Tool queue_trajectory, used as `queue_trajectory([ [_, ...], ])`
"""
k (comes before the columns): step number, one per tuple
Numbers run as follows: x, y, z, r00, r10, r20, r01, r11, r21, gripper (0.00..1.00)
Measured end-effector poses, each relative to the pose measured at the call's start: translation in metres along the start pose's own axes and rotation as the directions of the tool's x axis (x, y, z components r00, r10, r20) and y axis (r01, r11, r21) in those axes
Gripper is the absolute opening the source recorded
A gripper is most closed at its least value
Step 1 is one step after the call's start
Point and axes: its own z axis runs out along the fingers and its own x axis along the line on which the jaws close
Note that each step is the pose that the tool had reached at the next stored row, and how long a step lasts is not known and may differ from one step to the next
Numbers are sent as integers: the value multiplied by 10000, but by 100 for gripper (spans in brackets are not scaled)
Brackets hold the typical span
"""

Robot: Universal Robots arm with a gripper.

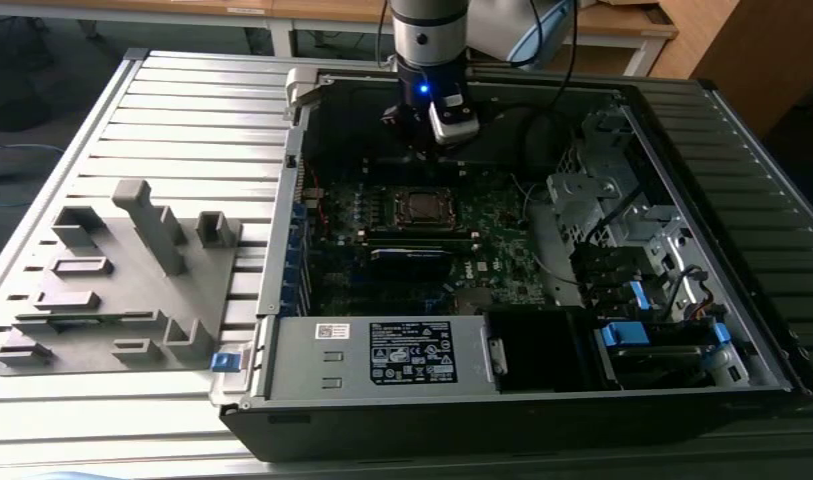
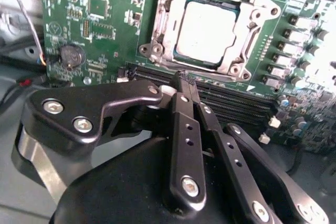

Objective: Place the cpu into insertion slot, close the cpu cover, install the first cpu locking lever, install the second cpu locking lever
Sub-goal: 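Install the first cpu locking lever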

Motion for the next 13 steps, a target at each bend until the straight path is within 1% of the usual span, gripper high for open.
queue_trajectory([
  [1,0,0,2,9999,-137,-12,137,9999,-16,11],
  [2,0,0,3,9997,-230,-21,230,9997,-16,11],
  [3,1,-1,2,9996,-273,-25,273,9996,-4,11],
  [6,1,-2,2,9996,-281,-30,281,9996,1,11],
  [7,1,-1,5,9996,-286,-67,286,9996,7,11],
  [9,2,-3,12,9992,-309,-269,311,9995,57,11],
  [10,2,-3,13,9988,-320,-361,323,9994,79,11],
  [11,3,-3,13,9988,-323,-378,326,9994,85,11],
  [13,3,-3,13,9988,-322,-379,326,9994,84,11],
])
